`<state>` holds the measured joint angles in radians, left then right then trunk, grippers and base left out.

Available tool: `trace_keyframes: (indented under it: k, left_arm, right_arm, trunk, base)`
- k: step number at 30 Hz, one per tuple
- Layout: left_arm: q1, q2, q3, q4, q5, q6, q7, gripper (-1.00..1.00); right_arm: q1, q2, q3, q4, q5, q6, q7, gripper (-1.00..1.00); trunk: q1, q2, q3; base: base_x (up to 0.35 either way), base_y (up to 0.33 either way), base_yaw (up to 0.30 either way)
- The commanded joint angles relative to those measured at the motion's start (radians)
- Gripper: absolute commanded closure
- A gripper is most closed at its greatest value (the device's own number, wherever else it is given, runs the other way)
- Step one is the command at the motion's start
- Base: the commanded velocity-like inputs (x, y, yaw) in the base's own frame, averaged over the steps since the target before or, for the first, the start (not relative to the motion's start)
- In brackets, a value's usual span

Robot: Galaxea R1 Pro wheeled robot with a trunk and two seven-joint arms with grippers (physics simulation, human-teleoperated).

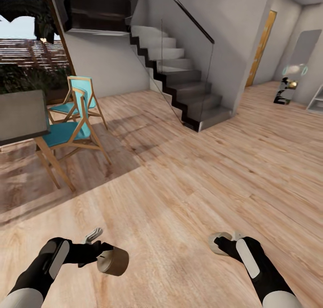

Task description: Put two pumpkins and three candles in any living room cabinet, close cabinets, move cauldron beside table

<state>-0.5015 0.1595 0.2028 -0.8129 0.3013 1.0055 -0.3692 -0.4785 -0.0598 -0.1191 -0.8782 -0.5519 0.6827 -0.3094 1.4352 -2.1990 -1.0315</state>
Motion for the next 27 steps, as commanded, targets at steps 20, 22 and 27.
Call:
trace_keyframes:
  k: [20, 22, 27]
  left_arm:
    - [0.0, 0.0, 0.001, 0.0, 0.006, -0.004, -0.002, 1.0]
    - [0.0, 0.0, 0.002, 0.0, 0.006, -0.004, -0.002, 1.0]
    - [0.0, 0.0, 0.001, 0.0, 0.007, -0.004, -0.002, 1.0]
  right_arm:
    - [0.0, 0.0, -0.001, 0.002, 0.0, -0.004, 0.0, 1.0]
    - [0.0, 0.0, -0.001, 0.002, -0.001, -0.004, 0.0, 1.0]
    - [0.0, 0.0, -0.002, 0.002, -0.002, -0.002, 0.0, 1.0]
  trunk:
    - [0.0, 0.0, -0.02]
    - [0.0, 0.0, -0.022]
    - [0.0, 0.0, -0.027]
  base:
    - [0.0, 0.0, 0.239]
    - [0.0, 0.0, 0.236]
    - [0.0, 0.0, 0.236]
